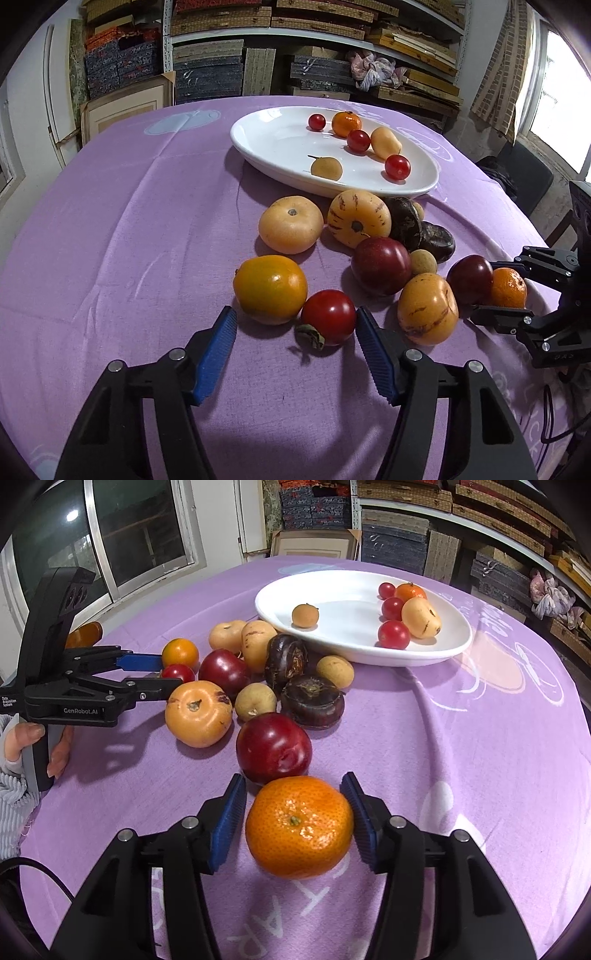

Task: Organize fruits
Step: 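Grasp a red tomato with the left tool while the right tool holds the tangerine, then carry both fruits onto the white plate and open both tools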

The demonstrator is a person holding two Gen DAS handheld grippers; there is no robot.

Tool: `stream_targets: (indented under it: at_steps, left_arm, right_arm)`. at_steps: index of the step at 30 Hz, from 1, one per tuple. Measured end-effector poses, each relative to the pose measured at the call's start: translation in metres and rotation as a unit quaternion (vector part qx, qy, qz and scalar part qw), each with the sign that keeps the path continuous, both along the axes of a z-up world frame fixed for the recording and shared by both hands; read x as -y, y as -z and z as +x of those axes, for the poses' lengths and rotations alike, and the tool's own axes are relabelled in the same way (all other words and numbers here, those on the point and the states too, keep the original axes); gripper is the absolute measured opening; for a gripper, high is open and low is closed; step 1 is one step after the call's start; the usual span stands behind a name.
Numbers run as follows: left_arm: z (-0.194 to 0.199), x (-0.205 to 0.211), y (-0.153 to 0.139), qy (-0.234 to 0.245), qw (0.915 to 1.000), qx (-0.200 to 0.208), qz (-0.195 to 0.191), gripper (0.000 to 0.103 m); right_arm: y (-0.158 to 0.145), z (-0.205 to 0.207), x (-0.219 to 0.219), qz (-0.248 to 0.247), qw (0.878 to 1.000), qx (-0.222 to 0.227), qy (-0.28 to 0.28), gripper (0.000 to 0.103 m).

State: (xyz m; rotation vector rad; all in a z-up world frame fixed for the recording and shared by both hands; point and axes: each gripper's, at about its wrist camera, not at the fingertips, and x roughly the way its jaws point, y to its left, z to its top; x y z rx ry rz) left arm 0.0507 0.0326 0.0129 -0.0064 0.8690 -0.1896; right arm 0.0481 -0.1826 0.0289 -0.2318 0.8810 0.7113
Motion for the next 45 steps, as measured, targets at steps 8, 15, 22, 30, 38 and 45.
stream_targets:
  at_steps: [8, 15, 22, 30, 38, 45]
  left_arm:
    - [-0.003, 0.008, 0.000, 0.015, 0.9997, 0.002, 0.017, 0.067]
    - [-0.005, 0.016, 0.002, 0.035, 0.9991, 0.005, 0.021, 0.041]
    - [-0.006, 0.015, 0.001, 0.034, 0.9992, 0.007, 0.019, 0.036]
    - [-0.012, 0.029, -0.002, 0.060, 0.9973, 0.024, 0.035, 0.034]
    - [-0.019, 0.027, -0.008, 0.057, 0.9971, 0.046, 0.021, 0.034]
    - [-0.021, 0.021, -0.014, 0.042, 0.9973, 0.060, 0.008, 0.034]
  right_arm:
    - [0.000, 0.000, 0.000, 0.002, 1.000, -0.001, 0.000, 0.054]
    - [0.000, 0.000, 0.000, 0.001, 1.000, -0.001, 0.000, 0.054]
    - [0.000, 0.000, 0.000, -0.001, 1.000, 0.001, 0.000, 0.054]
    - [0.000, 0.001, 0.000, -0.003, 1.000, 0.004, 0.005, 0.047]
    - [-0.005, 0.000, 0.005, -0.005, 1.000, 0.011, 0.005, 0.047]
    - [-0.019, 0.001, 0.018, 0.016, 0.999, 0.037, 0.029, 0.047]
